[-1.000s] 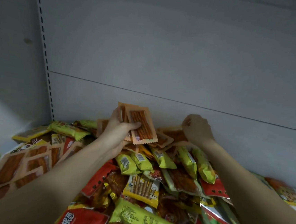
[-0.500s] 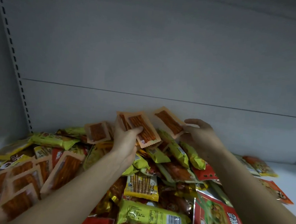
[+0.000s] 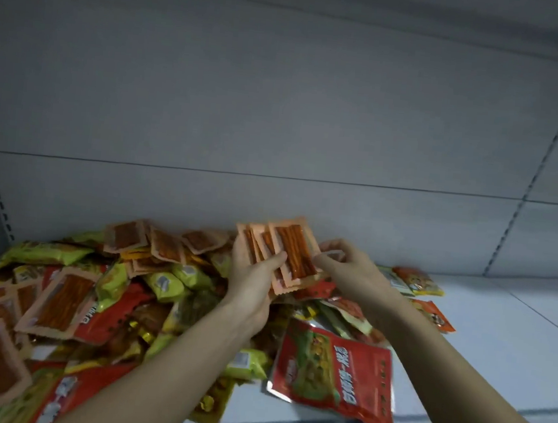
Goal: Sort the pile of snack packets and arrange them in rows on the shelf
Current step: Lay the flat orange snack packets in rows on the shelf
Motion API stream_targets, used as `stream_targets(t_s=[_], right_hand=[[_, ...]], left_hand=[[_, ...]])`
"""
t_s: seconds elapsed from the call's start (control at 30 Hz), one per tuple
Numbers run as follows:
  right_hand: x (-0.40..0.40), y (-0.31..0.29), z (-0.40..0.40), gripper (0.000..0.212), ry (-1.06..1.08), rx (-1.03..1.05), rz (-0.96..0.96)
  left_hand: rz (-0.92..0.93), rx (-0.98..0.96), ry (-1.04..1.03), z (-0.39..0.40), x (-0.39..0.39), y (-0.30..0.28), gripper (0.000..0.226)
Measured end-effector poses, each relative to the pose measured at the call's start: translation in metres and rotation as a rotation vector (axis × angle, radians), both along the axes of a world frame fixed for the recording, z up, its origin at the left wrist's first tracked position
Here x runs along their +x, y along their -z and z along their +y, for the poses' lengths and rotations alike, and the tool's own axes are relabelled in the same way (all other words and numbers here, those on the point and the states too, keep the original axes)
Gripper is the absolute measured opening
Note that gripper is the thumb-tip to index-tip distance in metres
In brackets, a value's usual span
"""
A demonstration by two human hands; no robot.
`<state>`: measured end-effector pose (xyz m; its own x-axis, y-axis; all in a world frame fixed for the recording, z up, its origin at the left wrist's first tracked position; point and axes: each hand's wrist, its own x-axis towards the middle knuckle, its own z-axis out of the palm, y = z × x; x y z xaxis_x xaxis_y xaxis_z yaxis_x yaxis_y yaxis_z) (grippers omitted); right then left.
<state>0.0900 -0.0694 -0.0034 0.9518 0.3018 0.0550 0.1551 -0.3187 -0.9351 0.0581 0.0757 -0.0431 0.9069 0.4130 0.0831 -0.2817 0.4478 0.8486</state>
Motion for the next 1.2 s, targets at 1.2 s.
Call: stream_targets(t_s=[1.2], right_hand=[[0.118, 0.076, -0.634, 0.015, 0.462, 0.116, 0.105]], left_hand=[[0.236, -0.114, 0.675, -0.625, 0.173, 0.054, 0.024]])
